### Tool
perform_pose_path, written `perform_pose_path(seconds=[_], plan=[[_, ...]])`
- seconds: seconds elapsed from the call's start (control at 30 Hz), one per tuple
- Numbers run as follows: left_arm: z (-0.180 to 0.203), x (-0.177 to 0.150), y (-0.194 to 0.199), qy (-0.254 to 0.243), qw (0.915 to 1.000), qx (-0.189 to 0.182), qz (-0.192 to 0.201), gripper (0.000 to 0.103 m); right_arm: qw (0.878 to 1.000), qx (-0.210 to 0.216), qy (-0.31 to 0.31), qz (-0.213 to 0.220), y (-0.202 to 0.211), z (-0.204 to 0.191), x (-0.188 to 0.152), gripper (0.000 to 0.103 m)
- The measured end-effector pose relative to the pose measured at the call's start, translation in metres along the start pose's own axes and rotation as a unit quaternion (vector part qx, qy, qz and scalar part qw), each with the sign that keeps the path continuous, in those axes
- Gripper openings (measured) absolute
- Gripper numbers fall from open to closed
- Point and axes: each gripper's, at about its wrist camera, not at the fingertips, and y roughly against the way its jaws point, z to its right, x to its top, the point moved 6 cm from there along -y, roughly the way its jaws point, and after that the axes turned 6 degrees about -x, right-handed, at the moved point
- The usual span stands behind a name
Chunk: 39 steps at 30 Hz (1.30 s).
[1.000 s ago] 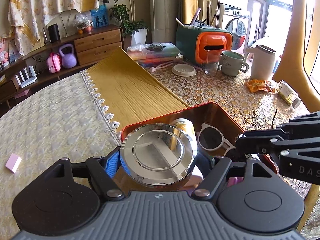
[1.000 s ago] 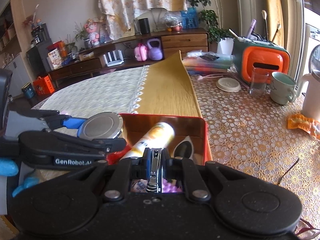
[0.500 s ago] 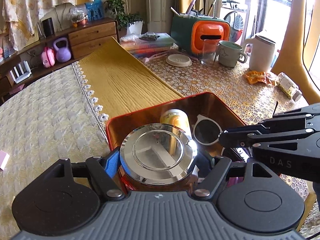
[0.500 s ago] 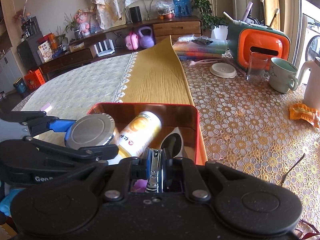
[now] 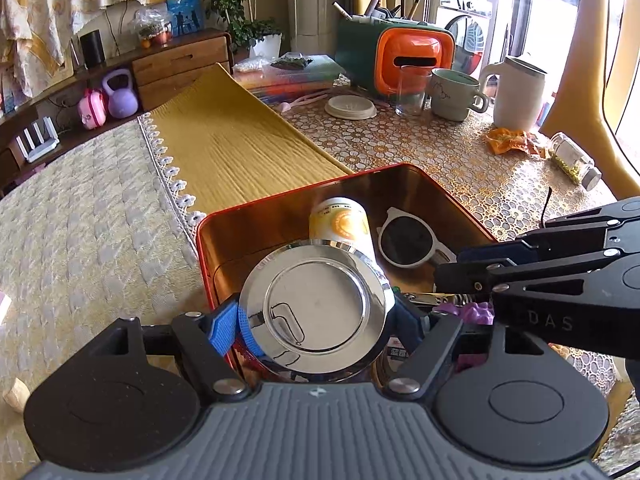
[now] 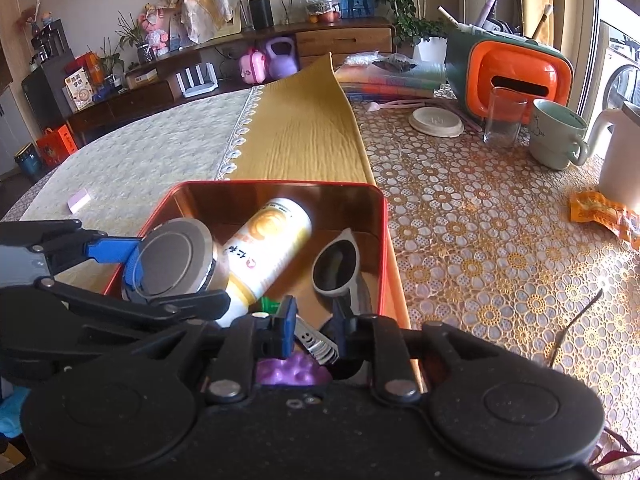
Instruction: Organize rigid objects
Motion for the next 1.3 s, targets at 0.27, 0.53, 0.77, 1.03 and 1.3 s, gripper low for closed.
perform_pose_path(seconds=[0.27,0.53,0.77,1.03,1.3], plan=[[0.003,-0.004,0.01,0.006,0.9999,-0.014,0.007,0.079,1.0,-0.011,0.004,0.006,0.013,0.002,-0.001,0.034],[-0.002,-0.002,0.035,0.027,0.9988,-0.027,0.03,0.081,1.0,-0.012,0.008,0.02,0.03,-0.001,0.0,0.043],[-0.01,-0.002,0.064,0.039,0.9972,-0.033,0.055,0.081,0.999,-0.014,0.015,0.034,0.048,-0.009,0.001,0.053],[-0.028,-0.009,0.102,0.042,0.996,-0.022,0.077,0.081,0.998,-0.009,0.02,0.054,0.073,-0.023,0.002,0.064],[-0.063,-0.025,0.141,0.062,0.9933,0.0,0.098,0.084,0.996,0.011,0.036,0.076,0.096,-0.057,0.004,0.076]])
